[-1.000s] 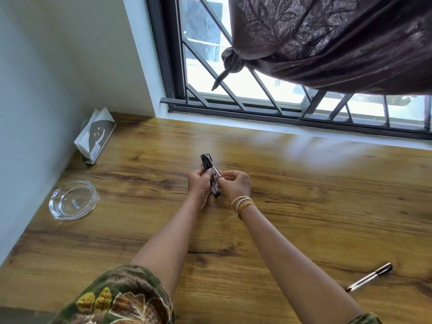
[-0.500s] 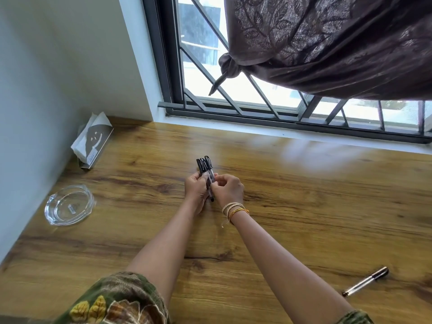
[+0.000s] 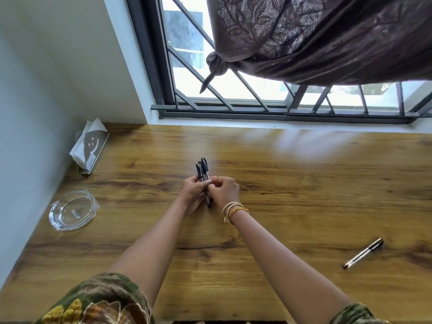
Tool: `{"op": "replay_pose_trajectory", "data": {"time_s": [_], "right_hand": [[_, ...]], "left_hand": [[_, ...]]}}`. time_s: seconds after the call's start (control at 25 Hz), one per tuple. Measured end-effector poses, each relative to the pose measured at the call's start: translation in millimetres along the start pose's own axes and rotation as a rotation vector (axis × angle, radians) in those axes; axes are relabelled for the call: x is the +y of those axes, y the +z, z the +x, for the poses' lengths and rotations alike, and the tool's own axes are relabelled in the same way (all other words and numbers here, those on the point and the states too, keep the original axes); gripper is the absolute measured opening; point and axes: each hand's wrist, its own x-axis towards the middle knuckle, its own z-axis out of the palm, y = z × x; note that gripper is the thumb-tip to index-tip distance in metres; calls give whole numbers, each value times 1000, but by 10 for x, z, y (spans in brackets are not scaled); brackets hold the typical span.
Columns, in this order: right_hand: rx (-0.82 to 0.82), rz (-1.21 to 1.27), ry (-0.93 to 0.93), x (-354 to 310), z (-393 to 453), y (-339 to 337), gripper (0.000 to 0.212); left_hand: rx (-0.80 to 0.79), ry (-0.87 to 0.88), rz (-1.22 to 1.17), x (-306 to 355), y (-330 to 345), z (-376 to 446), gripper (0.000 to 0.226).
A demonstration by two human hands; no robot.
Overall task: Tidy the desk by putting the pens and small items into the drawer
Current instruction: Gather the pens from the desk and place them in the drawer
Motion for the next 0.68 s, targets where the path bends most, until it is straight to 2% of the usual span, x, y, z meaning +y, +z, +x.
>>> {"op": "replay_pose_trajectory", "data": {"time_s": [0.4,0.68], "right_hand": [[109,48,62,265,-549,-188,17],[89,76,57,640,-833,-593,13]], "left_hand": [[-36,-5,-115,-267,27,-448,18],[-31,11,-114,-630,372,-857,18]]}}
